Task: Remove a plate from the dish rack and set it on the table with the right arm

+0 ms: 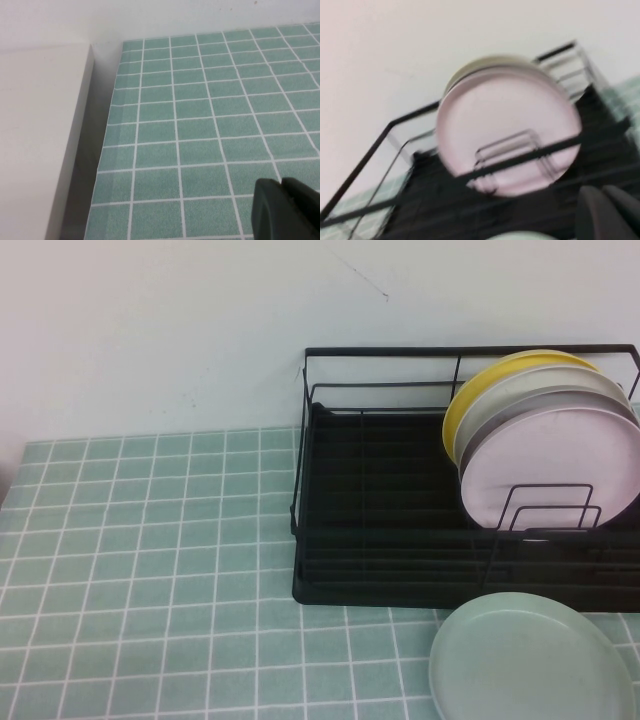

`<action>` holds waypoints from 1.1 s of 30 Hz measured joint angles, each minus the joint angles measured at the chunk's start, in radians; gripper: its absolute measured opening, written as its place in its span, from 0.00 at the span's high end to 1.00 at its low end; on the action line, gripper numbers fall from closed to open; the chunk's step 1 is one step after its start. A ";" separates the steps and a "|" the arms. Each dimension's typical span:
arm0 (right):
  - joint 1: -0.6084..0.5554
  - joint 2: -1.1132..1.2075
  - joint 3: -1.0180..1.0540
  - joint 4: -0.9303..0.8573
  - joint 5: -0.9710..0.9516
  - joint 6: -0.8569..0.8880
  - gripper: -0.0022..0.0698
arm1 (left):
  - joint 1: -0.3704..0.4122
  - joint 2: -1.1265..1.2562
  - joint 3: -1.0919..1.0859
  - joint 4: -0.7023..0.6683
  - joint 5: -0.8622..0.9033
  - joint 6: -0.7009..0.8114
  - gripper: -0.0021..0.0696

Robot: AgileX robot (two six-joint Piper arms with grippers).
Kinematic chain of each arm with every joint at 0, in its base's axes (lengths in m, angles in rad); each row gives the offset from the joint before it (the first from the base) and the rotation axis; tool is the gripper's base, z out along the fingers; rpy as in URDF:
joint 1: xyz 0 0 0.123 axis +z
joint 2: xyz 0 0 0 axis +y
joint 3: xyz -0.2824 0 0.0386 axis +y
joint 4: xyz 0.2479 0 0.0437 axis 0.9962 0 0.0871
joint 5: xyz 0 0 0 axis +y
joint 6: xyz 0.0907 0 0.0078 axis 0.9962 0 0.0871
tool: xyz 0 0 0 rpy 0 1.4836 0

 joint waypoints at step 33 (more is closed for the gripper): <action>0.000 1.302 -0.949 0.134 0.356 -1.165 0.55 | 0.000 0.000 0.000 0.000 0.000 0.000 0.98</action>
